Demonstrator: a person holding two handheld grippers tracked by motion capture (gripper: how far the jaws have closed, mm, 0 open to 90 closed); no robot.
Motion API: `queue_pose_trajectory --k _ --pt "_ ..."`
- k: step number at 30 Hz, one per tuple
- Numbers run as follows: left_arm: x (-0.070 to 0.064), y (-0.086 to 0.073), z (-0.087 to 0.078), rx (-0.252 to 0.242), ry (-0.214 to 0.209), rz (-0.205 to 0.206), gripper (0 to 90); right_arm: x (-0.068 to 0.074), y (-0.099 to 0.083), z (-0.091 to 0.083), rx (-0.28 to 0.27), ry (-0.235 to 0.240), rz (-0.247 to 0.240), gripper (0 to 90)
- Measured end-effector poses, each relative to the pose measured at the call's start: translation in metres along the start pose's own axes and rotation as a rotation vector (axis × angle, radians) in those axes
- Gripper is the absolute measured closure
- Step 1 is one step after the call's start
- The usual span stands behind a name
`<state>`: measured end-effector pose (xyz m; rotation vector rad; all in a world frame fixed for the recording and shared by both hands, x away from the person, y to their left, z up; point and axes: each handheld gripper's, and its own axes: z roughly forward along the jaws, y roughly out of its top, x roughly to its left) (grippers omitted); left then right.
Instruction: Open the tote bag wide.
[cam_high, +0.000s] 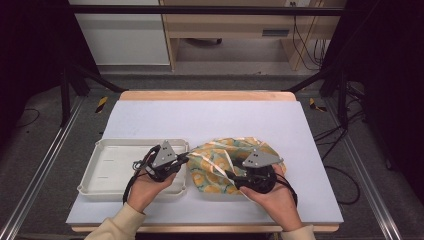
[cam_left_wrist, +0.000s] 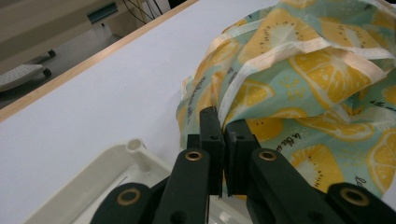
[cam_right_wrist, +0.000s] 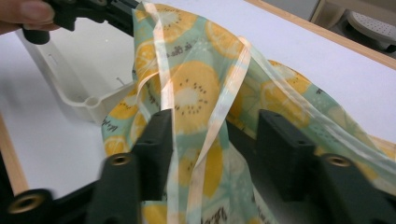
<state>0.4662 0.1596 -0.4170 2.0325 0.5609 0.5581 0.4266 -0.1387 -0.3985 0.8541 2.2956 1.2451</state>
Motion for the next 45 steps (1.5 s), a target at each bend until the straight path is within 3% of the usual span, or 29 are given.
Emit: queue_pose_trajectory --k 1,2,6,11,12,15,16,18,23,26,34,37,38,39,41,45 --pt "0.000 0.000 0.000 0.000 -0.001 0.001 88.3 0.000 0.001 0.002 0.000 0.003 0.001 57.2" --pt "0.000 0.000 0.000 0.000 -0.001 0.001 88.3 0.000 0.001 0.002 0.000 0.003 0.001 57.2" --pt "0.001 0.000 0.000 0.001 0.000 0.002 88.2 0.006 0.003 0.006 -0.011 0.023 -0.026 84.9" --pt "0.002 0.000 0.001 0.001 0.002 0.001 88.1 0.016 0.002 0.004 -0.014 0.049 -0.052 89.7" --pt "0.002 0.000 0.001 0.001 0.003 0.001 88.0 0.025 0.001 0.004 -0.019 0.083 -0.071 90.0" --pt "0.002 0.000 0.001 -0.002 0.005 0.002 87.9 0.032 0.000 0.005 -0.014 0.106 -0.089 90.0" --pt "0.002 0.000 0.001 -0.004 0.007 0.002 87.8 0.041 -0.003 0.008 -0.005 0.141 -0.105 90.0" --pt "0.002 0.000 0.001 -0.005 0.007 0.001 87.7 0.044 -0.004 0.010 0.004 0.149 -0.109 90.0" --pt "0.002 0.001 0.000 -0.017 0.009 -0.001 87.2 0.061 -0.015 0.029 0.045 0.195 -0.128 90.0" --pt "0.001 0.002 -0.001 -0.020 0.004 -0.001 87.3 0.064 -0.021 0.040 0.073 0.186 -0.130 90.0" --pt "-0.003 0.002 -0.004 -0.026 -0.027 0.000 88.0 0.059 -0.030 0.047 0.073 0.138 -0.087 88.9" --pt "-0.003 0.002 -0.005 -0.027 -0.027 0.011 88.2 0.057 -0.032 0.044 0.063 0.138 -0.079 78.0" --pt "-0.002 0.002 -0.005 -0.028 -0.026 0.006 88.2 0.057 -0.031 0.038 0.053 0.127 -0.078 70.1" --pt "-0.002 0.002 -0.005 -0.028 -0.026 0.006 88.2 0.057 -0.031 0.038 0.053 0.127 -0.078 70.1" --pt "0.000 0.001 -0.005 -0.029 -0.026 0.005 88.2 0.056 -0.030 0.027 0.043 0.109 -0.075 59.1" --pt "0.001 0.000 -0.005 -0.029 -0.023 0.006 88.1 0.054 -0.029 0.017 0.034 0.097 -0.076 52.9"
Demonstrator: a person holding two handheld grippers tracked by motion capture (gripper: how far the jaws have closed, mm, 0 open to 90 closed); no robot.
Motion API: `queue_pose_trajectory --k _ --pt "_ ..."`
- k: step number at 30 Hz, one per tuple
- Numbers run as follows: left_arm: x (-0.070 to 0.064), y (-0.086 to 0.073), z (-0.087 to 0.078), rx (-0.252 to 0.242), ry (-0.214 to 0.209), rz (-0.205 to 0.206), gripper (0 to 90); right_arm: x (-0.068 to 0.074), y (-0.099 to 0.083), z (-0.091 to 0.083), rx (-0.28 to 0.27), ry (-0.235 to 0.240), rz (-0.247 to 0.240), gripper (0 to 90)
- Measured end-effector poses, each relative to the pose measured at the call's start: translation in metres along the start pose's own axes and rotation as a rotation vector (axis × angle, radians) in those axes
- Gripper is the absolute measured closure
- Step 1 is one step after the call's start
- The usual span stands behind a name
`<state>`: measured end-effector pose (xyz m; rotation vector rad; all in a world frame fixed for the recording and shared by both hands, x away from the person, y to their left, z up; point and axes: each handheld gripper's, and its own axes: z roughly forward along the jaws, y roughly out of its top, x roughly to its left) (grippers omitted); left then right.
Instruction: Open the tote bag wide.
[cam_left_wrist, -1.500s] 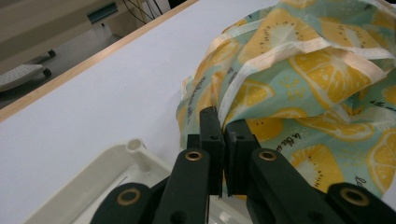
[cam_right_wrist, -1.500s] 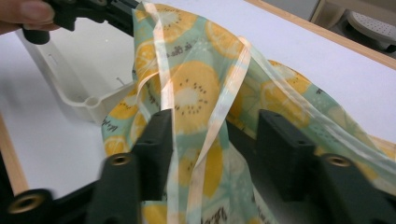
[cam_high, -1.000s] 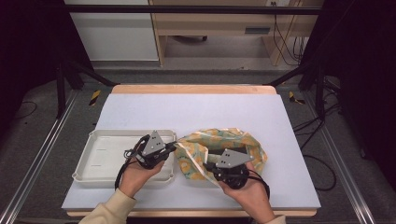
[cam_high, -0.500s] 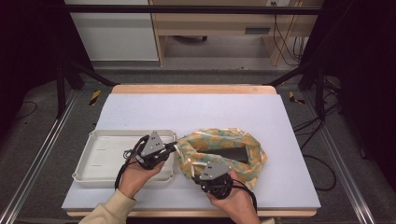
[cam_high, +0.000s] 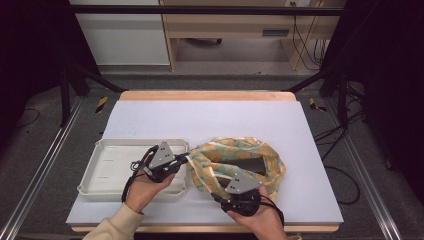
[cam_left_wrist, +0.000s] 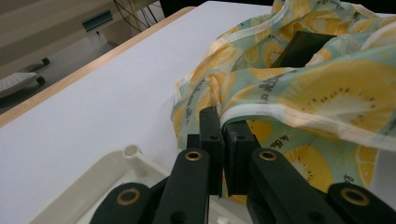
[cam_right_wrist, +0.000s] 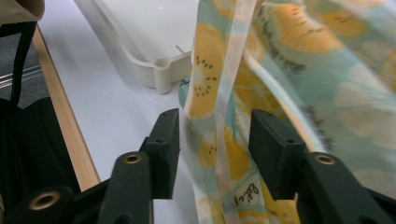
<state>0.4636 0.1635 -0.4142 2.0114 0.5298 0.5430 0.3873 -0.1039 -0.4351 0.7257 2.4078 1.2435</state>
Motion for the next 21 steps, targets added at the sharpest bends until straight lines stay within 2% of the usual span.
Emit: queue_pose_trajectory --k 6,11,14,15,17,19,21 --pt "0.002 -0.001 0.000 -0.003 0.006 -0.004 88.2 -0.008 -0.001 -0.024 -0.014 -0.023 -0.006 44.8" --pt "0.002 -0.002 0.000 -0.002 0.006 -0.001 88.2 -0.017 -0.003 -0.040 -0.032 -0.051 0.005 44.1" --pt "0.002 -0.002 0.000 -0.001 0.005 0.004 88.2 -0.027 -0.004 -0.052 -0.053 -0.085 0.019 44.5" --pt "0.002 -0.002 0.000 -0.001 0.004 0.005 88.2 -0.035 -0.004 -0.056 -0.060 -0.114 0.032 45.0" --pt "0.002 -0.001 0.000 -0.002 0.003 0.007 88.2 -0.039 -0.003 -0.057 -0.060 -0.127 0.037 45.1" --pt "0.002 -0.001 -0.001 -0.005 0.005 0.007 88.2 -0.055 -0.003 -0.054 -0.051 -0.148 0.055 44.7" --pt "0.002 -0.001 -0.001 -0.005 0.005 0.007 88.2 -0.060 -0.005 -0.049 -0.040 -0.140 0.061 43.7"
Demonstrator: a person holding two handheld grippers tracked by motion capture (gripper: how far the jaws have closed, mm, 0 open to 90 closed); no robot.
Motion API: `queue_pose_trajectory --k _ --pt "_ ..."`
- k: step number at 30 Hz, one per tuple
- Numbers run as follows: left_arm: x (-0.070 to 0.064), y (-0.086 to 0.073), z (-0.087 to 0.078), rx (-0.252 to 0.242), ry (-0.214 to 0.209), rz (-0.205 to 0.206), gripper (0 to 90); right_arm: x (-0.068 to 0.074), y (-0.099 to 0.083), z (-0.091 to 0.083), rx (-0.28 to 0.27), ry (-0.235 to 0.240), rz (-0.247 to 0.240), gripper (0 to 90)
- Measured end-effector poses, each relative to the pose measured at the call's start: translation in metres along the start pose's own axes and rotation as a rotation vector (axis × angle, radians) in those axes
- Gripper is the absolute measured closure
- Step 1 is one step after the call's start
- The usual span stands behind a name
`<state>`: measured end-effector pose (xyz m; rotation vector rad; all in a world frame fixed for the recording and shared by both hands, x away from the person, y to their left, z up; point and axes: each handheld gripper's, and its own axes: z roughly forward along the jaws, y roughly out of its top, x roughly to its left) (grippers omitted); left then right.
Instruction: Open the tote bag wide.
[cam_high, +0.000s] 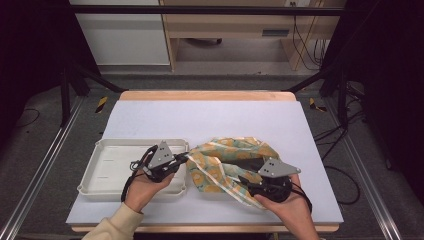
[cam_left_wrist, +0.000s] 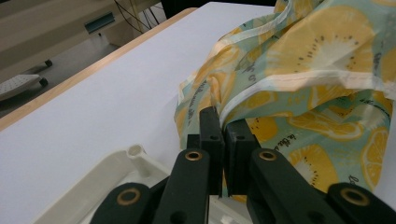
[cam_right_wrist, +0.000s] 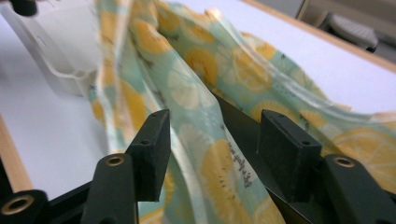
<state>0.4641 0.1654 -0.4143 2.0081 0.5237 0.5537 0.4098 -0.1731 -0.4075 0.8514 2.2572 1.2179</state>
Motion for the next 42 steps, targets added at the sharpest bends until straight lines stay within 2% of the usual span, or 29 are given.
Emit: queue_pose_trajectory --k 1,2,3,4,5,8,9,10,13,15,16,17,19,21,23,24,27,30,33,36,40,42 --pt "0.000 0.000 0.000 -0.002 0.000 -0.002 88.2 -0.002 -0.001 0.004 0.009 0.007 0.001 43.1" --pt "0.000 0.001 -0.001 -0.004 0.001 -0.001 88.2 -0.004 -0.005 0.013 0.044 0.026 0.000 43.6" --pt "0.000 0.001 -0.001 -0.006 0.001 -0.002 88.2 -0.004 -0.005 0.013 0.044 0.026 0.000 43.6" --pt "0.000 0.001 -0.002 -0.008 0.000 -0.002 88.2 -0.002 -0.009 0.021 0.075 0.039 -0.005 58.1" --pt "0.000 0.002 -0.002 -0.009 -0.001 -0.002 88.2 -0.002 -0.009 0.021 0.075 0.039 -0.005 58.1" --pt "0.001 0.002 -0.004 -0.003 -0.008 0.002 88.1 0.005 -0.012 0.020 0.079 0.068 -0.026 85.8" --pt "0.000 0.002 -0.005 -0.001 -0.011 0.002 88.1 0.005 -0.012 0.020 0.079 0.068 -0.026 85.8" --pt "0.001 0.001 -0.008 0.012 -0.026 0.009 87.0 0.011 -0.014 0.015 0.068 0.077 -0.038 89.6" --pt "0.001 0.001 -0.013 0.014 -0.036 0.009 84.3 0.017 -0.016 0.010 0.065 0.078 -0.053 90.0" --pt "0.000 0.001 -0.016 0.023 -0.038 0.023 77.6 0.022 -0.019 0.006 0.063 0.072 -0.065 90.0" --pt "0.000 0.002 -0.018 0.023 -0.038 0.027 70.4 0.024 -0.020 0.004 0.062 0.050 -0.066 90.0" --pt "0.000 0.002 -0.020 0.028 -0.040 0.031 70.4 0.024 -0.020 0.004 0.062 0.050 -0.066 90.0" --pt "0.002 0.002 -0.026 0.022 -0.031 0.029 65.1 0.022 -0.020 0.003 0.058 0.004 -0.055 90.0" --pt "0.007 0.002 -0.032 0.022 -0.019 0.027 62.1 0.018 -0.021 0.003 0.050 -0.023 -0.036 90.0" --pt "0.015 0.002 -0.037 0.018 0.003 0.022 62.0 0.018 -0.022 0.003 0.051 -0.019 -0.036 90.0" --pt "0.021 0.003 -0.039 0.017 0.021 0.008 61.9 0.020 -0.022 0.002 0.050 -0.003 -0.040 90.0" --pt "0.027 0.007 -0.039 0.012 0.033 -0.009 61.9 0.024 -0.023 0.003 0.052 0.019 -0.054 90.0" --pt "0.029 0.013 -0.034 0.010 0.026 -0.013 59.5 0.030 -0.027 0.006 0.076 0.045 -0.069 90.0" --pt "0.027 0.022 -0.021 0.015 0.011 -0.012 55.5 0.035 -0.031 0.009 0.104 0.067 -0.082 90.0" --pt "0.023 0.033 -0.004 0.035 -0.012 0.019 52.2 0.038 -0.035 0.011 0.120 0.088 -0.093 90.0" --pt "0.019 0.043 0.020 0.098 -0.047 0.069 46.1 0.039 -0.038 0.008 0.129 0.105 -0.099 90.0" --pt "0.018 0.045 0.029 0.113 -0.049 0.068 43.9 0.040 -0.040 0.007 0.135 0.115 -0.105 90.0"
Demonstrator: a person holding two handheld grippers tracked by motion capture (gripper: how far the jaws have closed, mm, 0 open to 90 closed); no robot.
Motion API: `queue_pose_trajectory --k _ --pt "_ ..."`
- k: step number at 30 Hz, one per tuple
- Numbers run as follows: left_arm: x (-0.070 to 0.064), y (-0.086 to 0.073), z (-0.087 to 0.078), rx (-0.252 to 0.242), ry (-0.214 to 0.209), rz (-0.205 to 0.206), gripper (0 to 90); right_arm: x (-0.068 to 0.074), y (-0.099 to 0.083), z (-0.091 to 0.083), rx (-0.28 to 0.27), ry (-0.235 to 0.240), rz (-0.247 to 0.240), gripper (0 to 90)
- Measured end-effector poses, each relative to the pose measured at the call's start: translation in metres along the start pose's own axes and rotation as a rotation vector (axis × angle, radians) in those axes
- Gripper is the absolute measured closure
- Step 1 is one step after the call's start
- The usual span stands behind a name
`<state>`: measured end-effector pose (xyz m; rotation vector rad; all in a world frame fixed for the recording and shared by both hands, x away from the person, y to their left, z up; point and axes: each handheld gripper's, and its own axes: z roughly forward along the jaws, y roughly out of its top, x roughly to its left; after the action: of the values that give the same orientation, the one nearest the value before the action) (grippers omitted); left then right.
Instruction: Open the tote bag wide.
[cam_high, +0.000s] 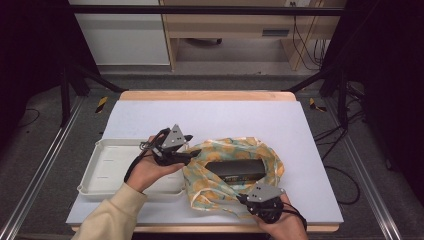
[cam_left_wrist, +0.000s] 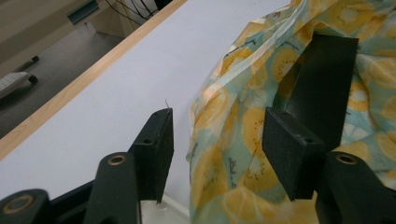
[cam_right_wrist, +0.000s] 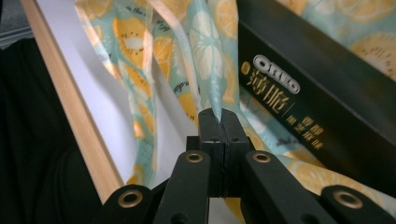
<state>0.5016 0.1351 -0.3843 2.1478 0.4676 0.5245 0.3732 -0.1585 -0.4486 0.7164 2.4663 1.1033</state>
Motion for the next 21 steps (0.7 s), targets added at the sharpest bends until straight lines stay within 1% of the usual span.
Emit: queue_pose_trajectory --k 1,2,3,7,8,9,12,14,17,19,20,21 --pt "0.000 0.001 0.004 0.006 -0.006 0.002 40.6 0.001 -0.002 -0.001 0.009 0.005 0.000 90.0" --pt "0.000 0.002 0.007 0.014 -0.009 -0.001 40.6 0.001 -0.002 -0.001 0.009 0.005 0.000 90.0" --pt "0.000 0.003 0.010 0.022 -0.013 0.000 37.9 0.002 -0.004 -0.001 0.013 0.011 -0.009 90.0" --pt "0.000 0.001 0.022 0.057 -0.024 0.000 34.8 0.004 -0.006 -0.003 0.024 0.018 -0.014 90.0" --pt "0.000 0.001 0.024 0.072 -0.025 -0.001 34.1 0.004 -0.007 -0.004 0.028 0.019 -0.016 90.0" --pt "0.000 0.000 0.026 0.079 -0.030 -0.003 32.7 0.005 -0.009 -0.005 0.030 0.024 -0.012 90.0" --pt "-0.002 -0.003 0.029 0.098 -0.047 -0.005 31.4 0.007 -0.011 -0.008 0.048 0.029 -0.021 90.0" --pt "-0.003 -0.005 0.031 0.118 -0.047 -0.001 31.1 0.008 -0.013 -0.010 0.050 0.040 -0.025 90.0" --pt "-0.003 -0.008 0.033 0.161 -0.055 -0.007 35.1 0.008 -0.015 -0.011 0.051 0.042 -0.023 88.6" --pt "-0.004 -0.010 0.032 0.166 -0.053 -0.020 47.5 0.007 -0.015 -0.012 0.036 0.035 -0.016 81.4" --pt "-0.006 -0.011 0.032 0.180 -0.057 -0.031 49.9 0.006 -0.014 -0.013 0.033 0.030 -0.013 78.2" --pt "-0.008 -0.012 0.032 0.193 -0.065 -0.028 59.8 0.005 -0.013 -0.014 0.018 0.017 -0.005 66.7"
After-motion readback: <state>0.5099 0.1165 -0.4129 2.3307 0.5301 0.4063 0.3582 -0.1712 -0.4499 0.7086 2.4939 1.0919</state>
